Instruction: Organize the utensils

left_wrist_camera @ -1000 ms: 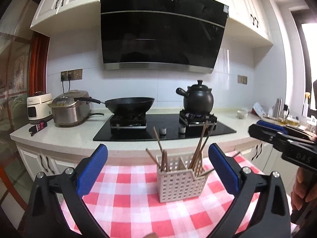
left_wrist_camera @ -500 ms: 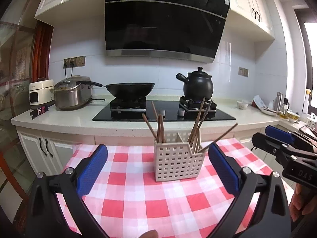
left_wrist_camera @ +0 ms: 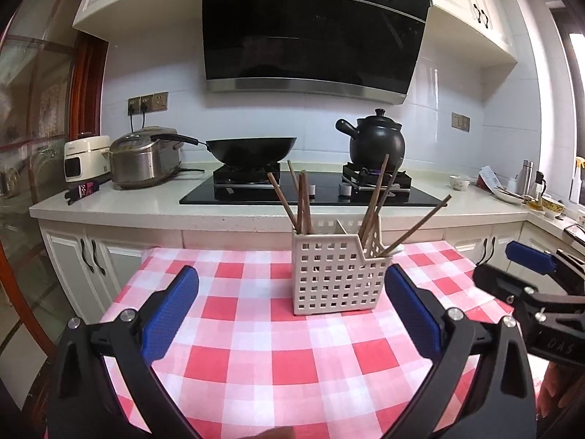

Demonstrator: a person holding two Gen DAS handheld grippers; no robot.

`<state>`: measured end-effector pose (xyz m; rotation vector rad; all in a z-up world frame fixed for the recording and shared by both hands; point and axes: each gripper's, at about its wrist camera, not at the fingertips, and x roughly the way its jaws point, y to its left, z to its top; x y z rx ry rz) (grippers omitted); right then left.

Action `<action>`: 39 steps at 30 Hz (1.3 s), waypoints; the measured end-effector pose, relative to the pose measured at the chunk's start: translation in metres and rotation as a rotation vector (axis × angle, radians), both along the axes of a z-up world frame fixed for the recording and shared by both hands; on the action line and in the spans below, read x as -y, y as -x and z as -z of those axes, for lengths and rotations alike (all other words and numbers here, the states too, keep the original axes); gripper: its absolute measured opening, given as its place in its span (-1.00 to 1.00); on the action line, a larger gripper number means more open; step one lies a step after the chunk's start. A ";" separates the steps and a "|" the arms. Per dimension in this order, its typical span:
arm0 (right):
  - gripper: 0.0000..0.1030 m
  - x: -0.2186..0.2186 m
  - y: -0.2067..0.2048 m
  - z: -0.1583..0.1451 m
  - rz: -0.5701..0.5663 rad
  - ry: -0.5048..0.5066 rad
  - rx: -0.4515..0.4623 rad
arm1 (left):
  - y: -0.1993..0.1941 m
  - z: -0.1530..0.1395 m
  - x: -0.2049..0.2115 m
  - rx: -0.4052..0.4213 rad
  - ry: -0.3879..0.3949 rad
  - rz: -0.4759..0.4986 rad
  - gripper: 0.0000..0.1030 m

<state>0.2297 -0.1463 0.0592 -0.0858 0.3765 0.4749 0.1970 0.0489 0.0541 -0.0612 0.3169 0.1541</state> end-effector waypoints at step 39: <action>0.55 0.016 -0.006 0.013 -0.083 -0.050 -0.045 | 0.010 0.019 -0.001 -0.033 -0.008 0.111 0.91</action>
